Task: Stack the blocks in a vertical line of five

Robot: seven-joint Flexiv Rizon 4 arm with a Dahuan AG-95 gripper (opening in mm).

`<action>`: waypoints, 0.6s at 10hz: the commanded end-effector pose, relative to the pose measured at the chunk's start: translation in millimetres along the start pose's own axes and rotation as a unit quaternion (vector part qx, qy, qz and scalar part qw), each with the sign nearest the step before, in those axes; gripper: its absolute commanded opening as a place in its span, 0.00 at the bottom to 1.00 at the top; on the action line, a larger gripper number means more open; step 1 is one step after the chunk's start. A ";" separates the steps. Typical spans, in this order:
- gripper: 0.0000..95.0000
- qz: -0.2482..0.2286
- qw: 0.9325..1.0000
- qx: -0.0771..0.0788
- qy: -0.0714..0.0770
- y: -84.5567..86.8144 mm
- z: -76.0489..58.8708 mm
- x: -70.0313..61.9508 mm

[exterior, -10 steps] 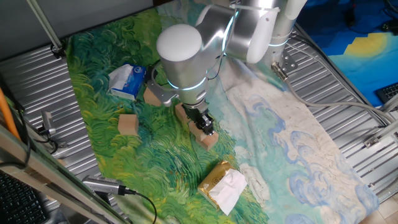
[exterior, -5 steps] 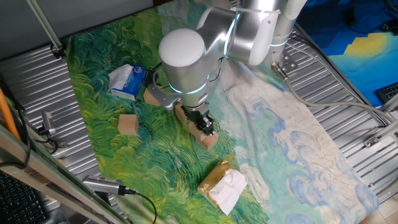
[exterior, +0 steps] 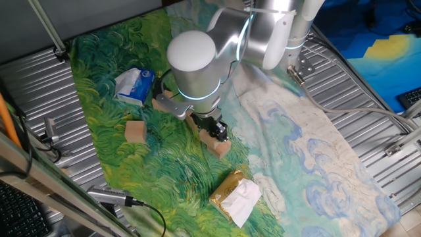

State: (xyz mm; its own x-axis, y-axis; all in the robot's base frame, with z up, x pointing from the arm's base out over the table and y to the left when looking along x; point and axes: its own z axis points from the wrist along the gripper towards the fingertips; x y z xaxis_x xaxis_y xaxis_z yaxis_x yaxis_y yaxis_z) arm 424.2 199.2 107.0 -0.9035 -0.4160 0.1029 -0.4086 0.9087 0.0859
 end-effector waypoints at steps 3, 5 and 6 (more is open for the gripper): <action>0.00 0.005 1.000 -0.003 0.005 0.1 0.0 0.6; 0.00 0.014 1.000 -0.004 0.005 7.7 0.5 3.9; 0.00 0.016 1.000 -0.004 0.005 10.8 1.3 5.8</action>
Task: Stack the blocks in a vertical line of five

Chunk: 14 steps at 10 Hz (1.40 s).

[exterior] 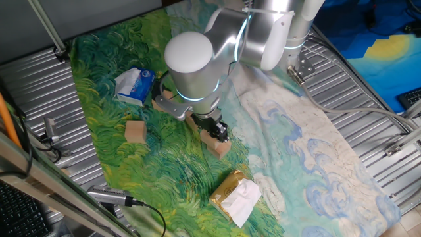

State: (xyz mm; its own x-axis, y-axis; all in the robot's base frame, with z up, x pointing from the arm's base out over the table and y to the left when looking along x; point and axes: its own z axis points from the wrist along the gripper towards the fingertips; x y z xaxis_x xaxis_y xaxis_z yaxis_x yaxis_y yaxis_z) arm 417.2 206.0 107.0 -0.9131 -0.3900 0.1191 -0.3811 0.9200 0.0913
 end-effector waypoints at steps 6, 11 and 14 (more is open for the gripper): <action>0.00 0.023 1.000 0.004 -0.011 15.1 8.5 7.5; 0.00 0.035 0.999 0.011 -0.029 15.5 8.7 7.8; 0.00 0.040 0.999 0.011 -0.033 16.1 10.2 9.3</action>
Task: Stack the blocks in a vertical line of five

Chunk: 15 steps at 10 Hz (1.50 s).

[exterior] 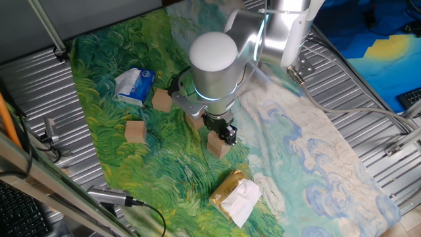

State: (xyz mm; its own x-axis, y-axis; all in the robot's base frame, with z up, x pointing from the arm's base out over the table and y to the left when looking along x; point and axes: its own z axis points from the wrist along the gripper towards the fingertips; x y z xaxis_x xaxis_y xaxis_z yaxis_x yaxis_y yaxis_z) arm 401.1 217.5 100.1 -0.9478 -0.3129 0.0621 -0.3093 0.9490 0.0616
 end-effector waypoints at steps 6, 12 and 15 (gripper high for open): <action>0.00 0.005 1.000 0.002 -0.007 4.6 4.3 -2.1; 0.00 0.006 1.000 0.002 -0.010 3.9 5.6 -0.9; 0.00 0.006 1.000 0.003 -0.012 3.1 6.1 -0.7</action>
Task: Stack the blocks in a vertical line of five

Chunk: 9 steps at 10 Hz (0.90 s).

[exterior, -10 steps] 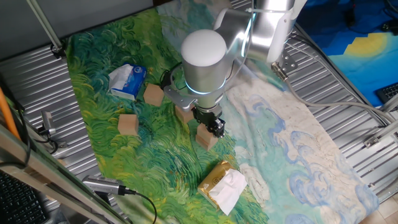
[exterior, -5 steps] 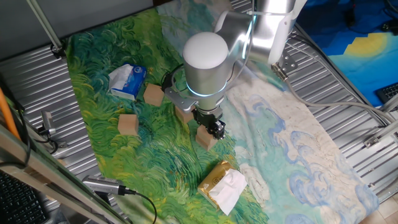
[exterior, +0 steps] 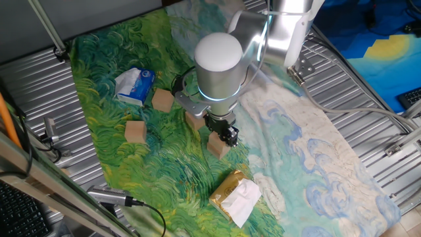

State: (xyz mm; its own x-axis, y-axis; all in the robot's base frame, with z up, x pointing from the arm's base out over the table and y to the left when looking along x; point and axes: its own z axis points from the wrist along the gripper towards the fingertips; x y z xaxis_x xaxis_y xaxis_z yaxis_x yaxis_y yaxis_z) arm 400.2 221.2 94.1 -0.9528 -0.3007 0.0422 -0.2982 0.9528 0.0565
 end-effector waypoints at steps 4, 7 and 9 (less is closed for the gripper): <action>0.00 -0.001 1.000 0.002 -0.007 -0.9 -0.1 -0.2; 0.00 -0.002 1.000 0.002 -0.008 -1.3 0.7 -0.4; 0.00 -0.003 1.000 0.002 -0.007 -1.9 1.9 -0.8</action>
State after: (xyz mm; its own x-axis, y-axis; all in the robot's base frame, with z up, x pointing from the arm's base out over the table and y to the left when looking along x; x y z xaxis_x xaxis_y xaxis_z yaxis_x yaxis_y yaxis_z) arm 401.4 220.2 92.9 -0.9520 -0.3048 0.0266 -0.3032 0.9515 0.0522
